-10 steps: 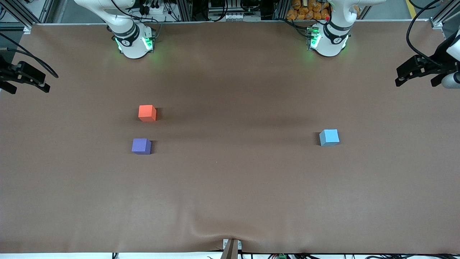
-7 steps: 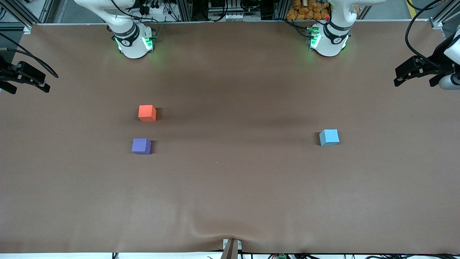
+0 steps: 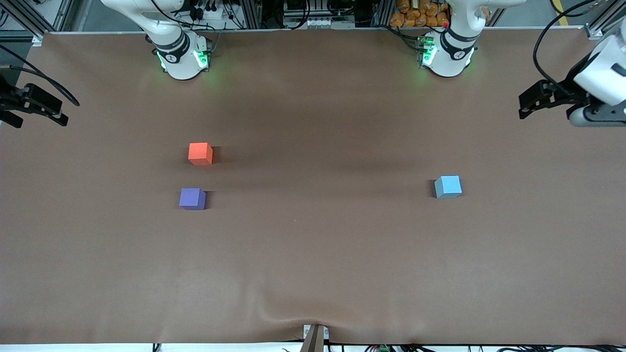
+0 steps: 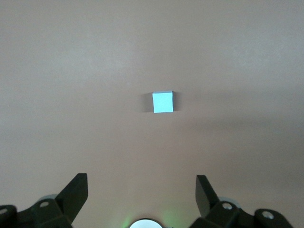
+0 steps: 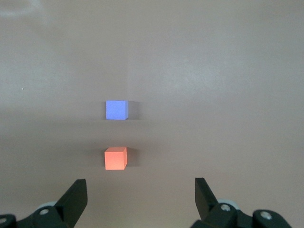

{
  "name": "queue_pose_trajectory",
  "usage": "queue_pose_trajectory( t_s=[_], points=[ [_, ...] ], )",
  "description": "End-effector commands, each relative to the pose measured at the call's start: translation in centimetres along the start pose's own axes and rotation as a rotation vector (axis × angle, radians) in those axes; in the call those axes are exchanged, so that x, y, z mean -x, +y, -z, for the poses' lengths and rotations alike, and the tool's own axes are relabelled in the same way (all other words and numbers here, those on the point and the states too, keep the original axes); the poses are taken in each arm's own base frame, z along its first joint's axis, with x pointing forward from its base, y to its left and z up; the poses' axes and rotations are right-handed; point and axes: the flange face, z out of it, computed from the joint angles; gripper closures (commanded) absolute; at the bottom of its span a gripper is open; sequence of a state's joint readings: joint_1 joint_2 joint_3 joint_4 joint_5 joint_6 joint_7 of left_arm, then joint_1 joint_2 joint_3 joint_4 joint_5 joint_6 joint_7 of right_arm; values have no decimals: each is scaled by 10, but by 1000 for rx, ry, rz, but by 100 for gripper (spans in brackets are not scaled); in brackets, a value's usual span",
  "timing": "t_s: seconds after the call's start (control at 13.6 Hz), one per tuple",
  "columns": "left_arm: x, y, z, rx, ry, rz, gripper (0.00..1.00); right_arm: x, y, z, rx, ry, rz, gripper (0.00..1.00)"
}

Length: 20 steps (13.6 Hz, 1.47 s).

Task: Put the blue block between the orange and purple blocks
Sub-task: 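Reach the left gripper down over the light blue block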

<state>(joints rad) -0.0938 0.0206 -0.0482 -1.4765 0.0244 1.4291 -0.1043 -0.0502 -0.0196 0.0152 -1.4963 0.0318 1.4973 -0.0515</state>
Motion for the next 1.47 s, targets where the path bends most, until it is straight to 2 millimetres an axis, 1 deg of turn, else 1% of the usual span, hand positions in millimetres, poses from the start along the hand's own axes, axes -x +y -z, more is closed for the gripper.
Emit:
queue_pose_trajectory(
  t_s=[0.0,0.07,0.15,0.37,0.51,0.66,0.74,0.96,1.18,1.32,1.4],
  points=[
    [-11,1,-34,-15,-64,3,0,6,0,2,8,10,12,0],
    [-16,1,-45,-15,-67,1,0,6,0,2,8,10,14,0],
    [-19,-4,-56,-14,-66,7,0,6,1,2,8,10,12,0],
    [-25,-4,-92,-11,-51,7,0,6,1,3,8,11,12,0],
    [-36,0,-126,-4,-24,14,0,6,0,2,8,10,15,0],
    [-40,1,-158,1,0,19,0,5,1,3,9,16,14,0],
    [-39,1,-179,1,-3,18,0,5,1,3,8,14,14,0],
    [-32,3,-256,6,6,13,0,5,1,3,8,14,14,0],
    [-38,5,-330,10,-23,10,0,5,1,3,8,14,12,0],
    [-43,9,-370,12,-47,8,0,6,1,3,8,13,12,0],
    [-44,9,-384,13,-57,8,0,5,1,3,9,16,14,0]
  ],
)
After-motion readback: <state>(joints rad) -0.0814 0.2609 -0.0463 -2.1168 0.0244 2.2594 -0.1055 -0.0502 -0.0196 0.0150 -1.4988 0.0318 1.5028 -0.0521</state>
